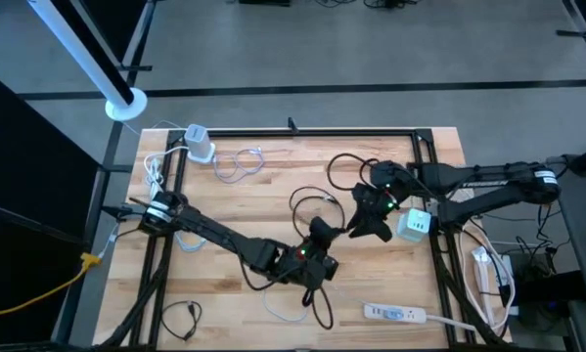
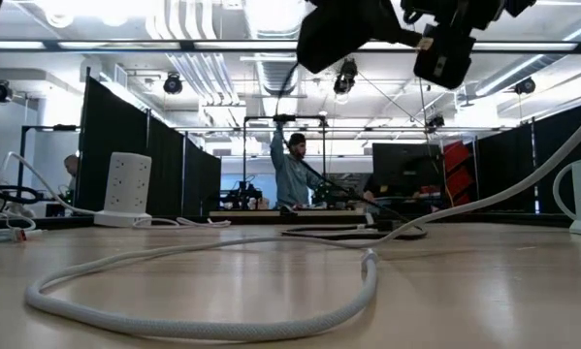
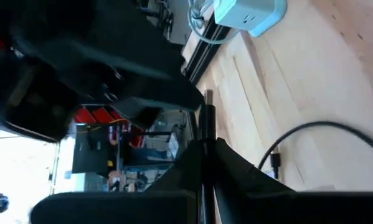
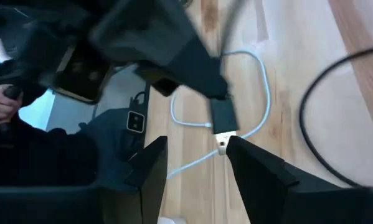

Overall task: Insert USB
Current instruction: Insert the top black charger cable into the green outlet extension

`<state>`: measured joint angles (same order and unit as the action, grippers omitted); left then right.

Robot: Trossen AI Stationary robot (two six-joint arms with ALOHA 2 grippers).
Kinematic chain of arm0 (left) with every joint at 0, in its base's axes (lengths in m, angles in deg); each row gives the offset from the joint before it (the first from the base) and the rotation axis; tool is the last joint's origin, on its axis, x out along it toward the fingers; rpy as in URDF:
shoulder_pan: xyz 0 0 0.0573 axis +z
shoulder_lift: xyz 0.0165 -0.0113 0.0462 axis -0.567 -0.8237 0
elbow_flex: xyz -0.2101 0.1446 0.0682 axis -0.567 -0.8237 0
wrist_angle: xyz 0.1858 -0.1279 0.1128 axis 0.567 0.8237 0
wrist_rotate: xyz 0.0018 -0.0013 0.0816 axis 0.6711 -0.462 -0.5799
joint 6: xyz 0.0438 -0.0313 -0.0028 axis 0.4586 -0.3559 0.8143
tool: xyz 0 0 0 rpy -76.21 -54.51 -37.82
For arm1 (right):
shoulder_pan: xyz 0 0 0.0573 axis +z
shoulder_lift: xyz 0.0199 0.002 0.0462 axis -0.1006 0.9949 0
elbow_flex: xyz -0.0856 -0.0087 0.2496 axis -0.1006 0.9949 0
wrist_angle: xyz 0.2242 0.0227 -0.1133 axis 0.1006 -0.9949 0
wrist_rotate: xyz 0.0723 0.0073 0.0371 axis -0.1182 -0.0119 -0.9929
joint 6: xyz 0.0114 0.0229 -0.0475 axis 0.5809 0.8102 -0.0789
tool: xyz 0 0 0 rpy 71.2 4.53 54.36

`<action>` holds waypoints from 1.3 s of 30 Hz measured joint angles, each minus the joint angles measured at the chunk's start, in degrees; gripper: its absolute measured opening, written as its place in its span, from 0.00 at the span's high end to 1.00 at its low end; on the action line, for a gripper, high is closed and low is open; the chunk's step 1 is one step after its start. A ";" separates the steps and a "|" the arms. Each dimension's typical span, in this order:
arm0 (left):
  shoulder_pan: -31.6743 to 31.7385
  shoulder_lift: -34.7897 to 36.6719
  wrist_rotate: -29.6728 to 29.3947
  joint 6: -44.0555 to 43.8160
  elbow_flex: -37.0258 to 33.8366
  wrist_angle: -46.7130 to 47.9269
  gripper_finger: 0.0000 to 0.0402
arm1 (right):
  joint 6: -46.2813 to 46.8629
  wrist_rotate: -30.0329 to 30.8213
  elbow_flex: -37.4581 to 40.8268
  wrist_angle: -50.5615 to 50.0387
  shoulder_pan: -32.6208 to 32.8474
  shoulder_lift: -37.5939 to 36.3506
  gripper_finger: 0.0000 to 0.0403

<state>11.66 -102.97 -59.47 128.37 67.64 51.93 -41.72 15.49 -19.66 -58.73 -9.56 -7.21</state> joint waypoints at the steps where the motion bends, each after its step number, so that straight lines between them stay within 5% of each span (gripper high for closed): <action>1: -0.30 -0.01 -0.01 -0.12 -0.02 -0.16 0.97 | 0.51 -0.49 0.00 0.68 0.00 0.87 0.61; 21: -1.89 0.08 -7.98 -0.71 0.09 -0.93 0.97 | 1.65 -4.63 -1.07 4.40 -1.50 3.50 0.62; 25: -2.06 0.24 -12.72 -9.64 0.09 2.09 0.97 | -0.13 1.17 0.03 4.01 -1.03 2.90 0.61; 31: -2.19 0.98 -10.43 -34.87 -1.41 16.82 0.97 | -13.79 15.79 0.94 3.17 4.61 -0.47 0.58; 33: -2.19 0.99 -10.22 -37.25 -3.04 17.10 0.97 | -20.31 24.73 0.96 3.24 8.22 -1.21 0.58; 39: -1.99 1.32 -7.07 -34.95 -3.94 10.47 0.97 | -30.57 38.23 1.03 5.17 14.41 0.57 0.60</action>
<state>9.67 -101.65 -66.55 93.42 63.71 62.40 -72.29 53.72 -18.63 -53.56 4.85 -6.64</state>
